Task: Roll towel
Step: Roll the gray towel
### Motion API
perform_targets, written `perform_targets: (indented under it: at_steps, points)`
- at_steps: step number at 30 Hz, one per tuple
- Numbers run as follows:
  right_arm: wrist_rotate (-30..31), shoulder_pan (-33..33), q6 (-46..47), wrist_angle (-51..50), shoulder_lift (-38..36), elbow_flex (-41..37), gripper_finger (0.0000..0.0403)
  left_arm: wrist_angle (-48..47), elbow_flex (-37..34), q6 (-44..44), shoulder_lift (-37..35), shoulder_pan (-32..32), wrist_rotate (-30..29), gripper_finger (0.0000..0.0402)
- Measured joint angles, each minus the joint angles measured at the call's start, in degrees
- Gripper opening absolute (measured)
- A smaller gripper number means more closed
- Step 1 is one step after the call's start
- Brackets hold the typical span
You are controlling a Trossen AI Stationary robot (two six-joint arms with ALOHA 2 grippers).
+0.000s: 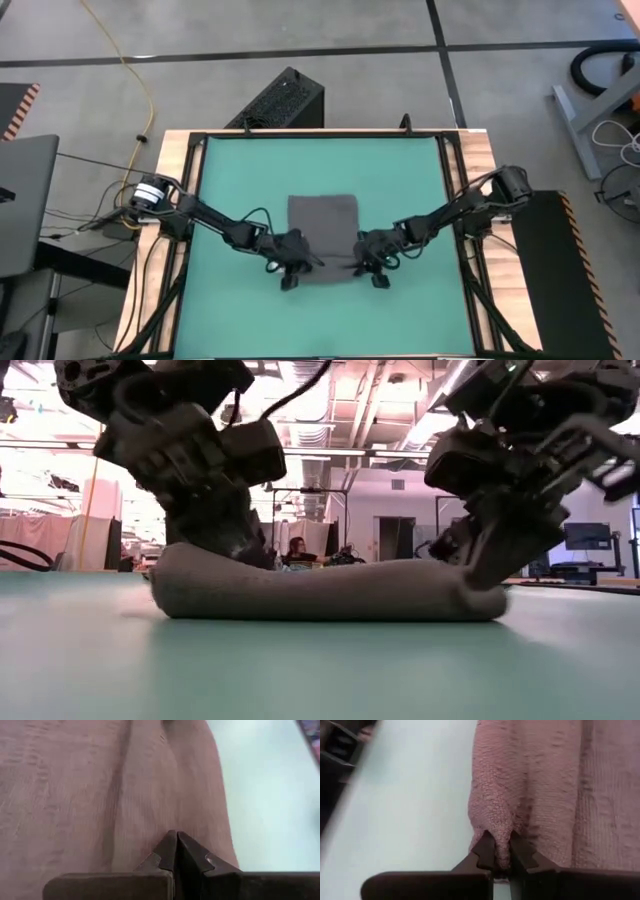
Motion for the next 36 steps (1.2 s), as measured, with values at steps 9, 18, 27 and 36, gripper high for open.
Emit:
perform_targets:
  at_steps: [9, 18, 27, 36]
  points:
    - [-7.67, -0.23, 16.54, 3.46, 1.18, -0.43, 0.0036, 4.48, 0.00, -7.01, 0.00, -9.13, 0.08, 0.0000]
    - [-14.51, -0.27, 27.62, 13.96, 0.70, -0.60, 0.0036, 5.79, -0.07, -3.85, 0.00, -10.31, -0.12, 0.0000]
    - [-9.20, -4.75, 29.30, 2.52, 0.57, -0.54, 0.0036, 5.89, -0.07, -1.34, -1.89, -9.51, -0.96, 0.0000]
    - [-11.82, -11.55, 29.56, -0.25, 1.03, -0.48, 0.0036, 0.80, -0.04, 6.22, -11.26, -8.12, -14.15, 0.0000]
